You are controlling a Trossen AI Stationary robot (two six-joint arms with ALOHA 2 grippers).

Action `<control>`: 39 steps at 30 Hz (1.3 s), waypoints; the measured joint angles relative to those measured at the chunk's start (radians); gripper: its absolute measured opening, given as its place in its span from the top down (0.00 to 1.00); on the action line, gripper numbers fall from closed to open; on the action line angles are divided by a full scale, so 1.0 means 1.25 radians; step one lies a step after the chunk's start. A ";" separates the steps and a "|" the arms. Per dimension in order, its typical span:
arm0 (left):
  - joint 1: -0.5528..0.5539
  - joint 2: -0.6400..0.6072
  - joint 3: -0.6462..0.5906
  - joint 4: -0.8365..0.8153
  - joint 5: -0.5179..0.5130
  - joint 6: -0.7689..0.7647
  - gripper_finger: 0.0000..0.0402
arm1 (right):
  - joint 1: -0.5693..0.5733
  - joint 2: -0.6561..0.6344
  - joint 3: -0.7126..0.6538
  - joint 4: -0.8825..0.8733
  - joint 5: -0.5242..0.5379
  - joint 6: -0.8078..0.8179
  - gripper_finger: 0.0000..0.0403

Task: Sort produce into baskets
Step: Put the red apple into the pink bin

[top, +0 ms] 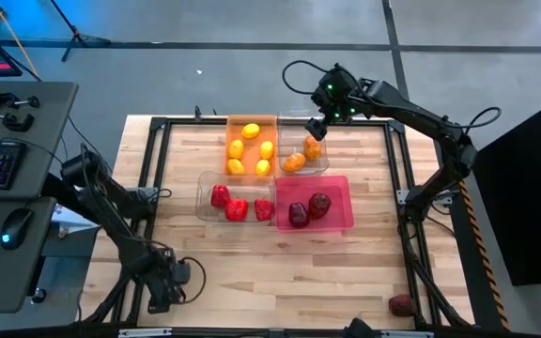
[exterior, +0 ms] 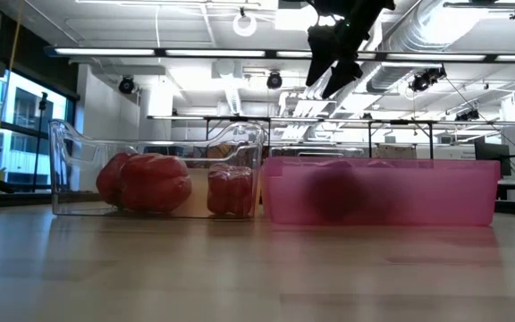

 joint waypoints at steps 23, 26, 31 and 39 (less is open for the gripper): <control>0.015 0.086 -0.004 -0.061 -0.028 -0.028 0.34 | 0.000 0.000 0.000 0.000 0.000 -0.005 0.08; 0.049 -0.006 -0.003 -0.127 -0.041 -0.030 0.34 | 0.000 -0.002 0.000 0.000 0.000 -0.037 0.08; 0.185 -0.211 0.018 -0.285 -0.197 -0.001 0.34 | -0.002 -0.014 0.000 -0.002 0.000 -0.079 0.08; 0.567 -0.321 0.077 -0.075 -0.482 0.435 0.34 | -0.002 -0.062 0.000 -0.030 -0.003 -0.076 0.08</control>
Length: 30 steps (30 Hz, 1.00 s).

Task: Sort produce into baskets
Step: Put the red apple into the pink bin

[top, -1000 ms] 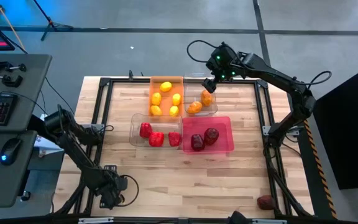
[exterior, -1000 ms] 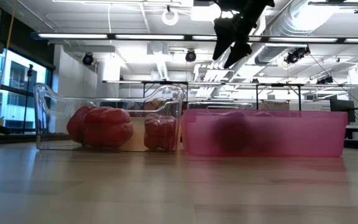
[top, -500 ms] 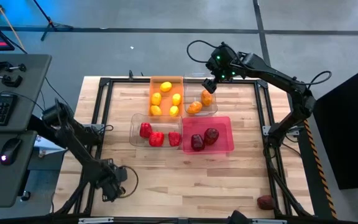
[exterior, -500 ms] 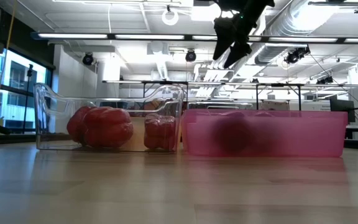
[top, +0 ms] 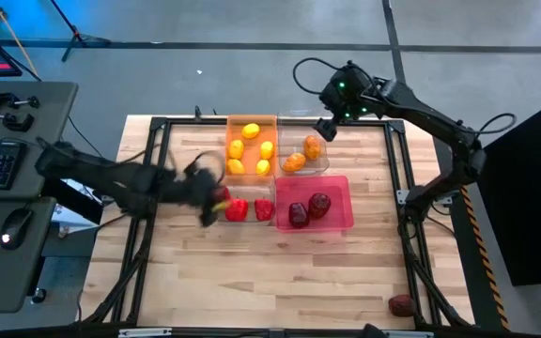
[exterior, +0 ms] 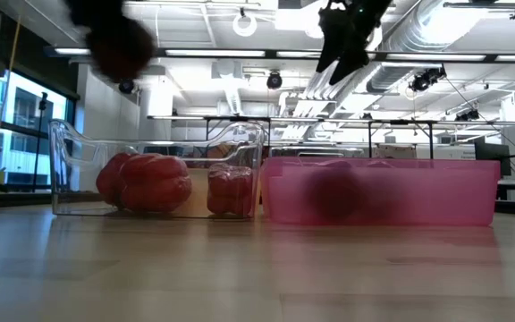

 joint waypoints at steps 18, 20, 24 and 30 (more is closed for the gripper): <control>0.277 0.535 0.232 0.626 0.268 0.237 0.30 | 0.000 -0.142 0.000 -0.054 0.000 0.084 0.08; 0.273 0.555 0.243 0.648 0.263 0.193 0.30 | 0.000 -0.155 0.000 -0.064 0.000 0.085 0.08; 0.273 0.592 0.245 0.715 0.244 0.187 0.30 | 0.001 -0.172 0.000 -0.081 0.004 0.088 0.08; 0.286 0.622 0.245 0.759 0.285 0.152 0.29 | 0.001 -0.182 0.000 -0.098 0.006 0.086 0.08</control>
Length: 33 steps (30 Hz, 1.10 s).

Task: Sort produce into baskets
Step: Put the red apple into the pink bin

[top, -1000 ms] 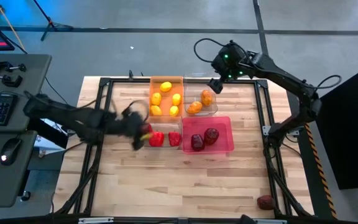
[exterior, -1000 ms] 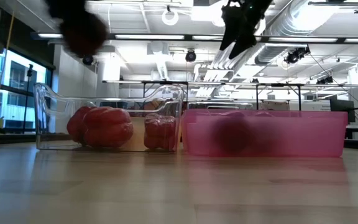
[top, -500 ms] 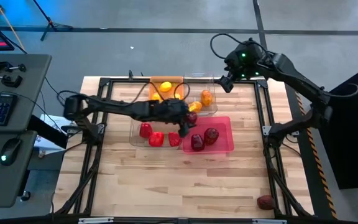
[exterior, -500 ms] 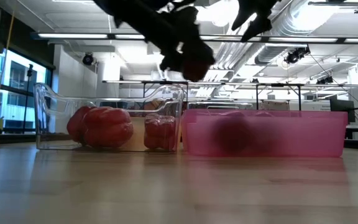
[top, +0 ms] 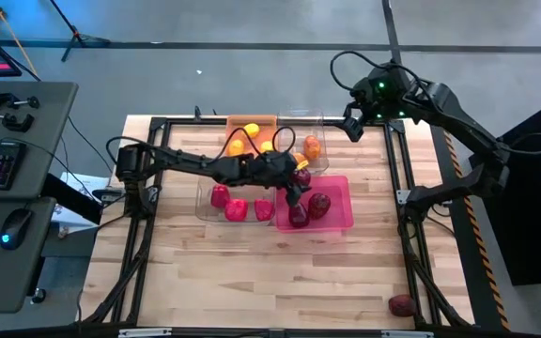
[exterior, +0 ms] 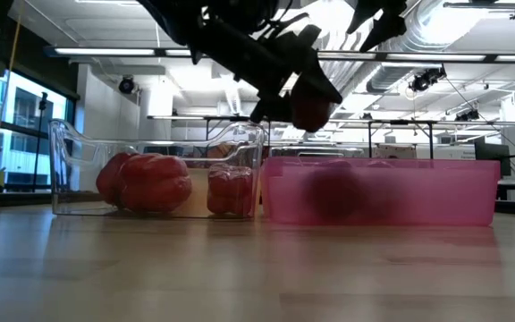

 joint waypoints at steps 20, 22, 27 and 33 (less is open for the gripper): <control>0.050 -0.228 -0.005 -0.337 0.123 0.142 0.01 | 0.026 -0.015 -0.059 -0.058 -0.109 0.026 0.08; 0.057 -0.294 -0.018 -0.368 0.095 0.156 0.01 | 0.058 -0.045 -0.135 -0.054 -0.129 0.070 0.08; 0.067 -0.431 -0.075 -0.379 0.019 0.174 0.01 | 0.176 -0.163 -0.360 -0.054 -0.136 0.291 0.08; 0.079 -0.506 -0.109 -0.357 -0.131 0.202 0.01 | 0.383 -0.308 -0.517 -0.028 -0.175 0.657 0.08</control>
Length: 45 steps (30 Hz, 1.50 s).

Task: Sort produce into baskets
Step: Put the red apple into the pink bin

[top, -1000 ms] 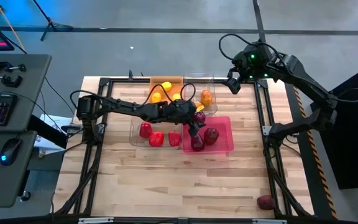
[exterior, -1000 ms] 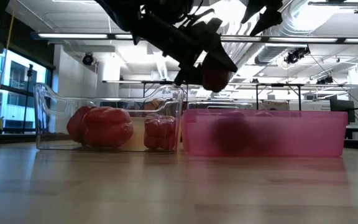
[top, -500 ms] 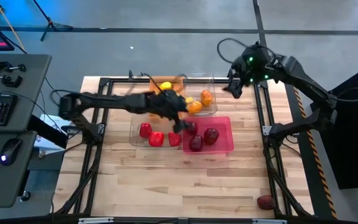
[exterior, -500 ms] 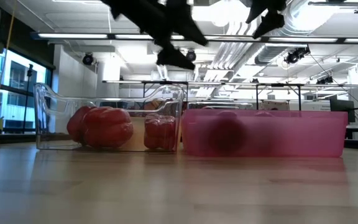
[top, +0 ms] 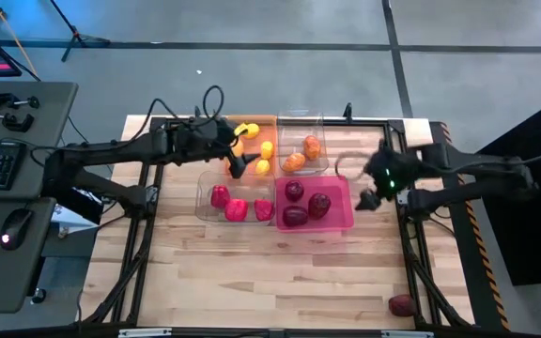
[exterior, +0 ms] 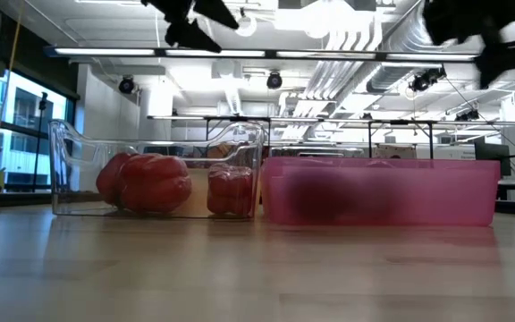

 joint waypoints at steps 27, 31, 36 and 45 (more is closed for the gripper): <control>0.176 -0.065 0.000 -0.031 0.015 0.042 0.01 | 0.746 0.538 -0.029 0.152 -0.314 0.349 0.08; 0.176 -0.065 0.000 -0.031 0.038 0.034 0.01 | 0.783 0.602 -0.029 0.265 -0.363 0.384 0.08; 0.176 -0.065 0.000 -0.031 0.039 0.022 0.01 | 0.818 0.661 -0.029 0.302 -0.392 0.410 0.08; 0.176 -0.066 0.000 -0.030 0.039 0.030 0.01 | 0.853 0.734 -0.029 0.352 -0.429 0.406 0.08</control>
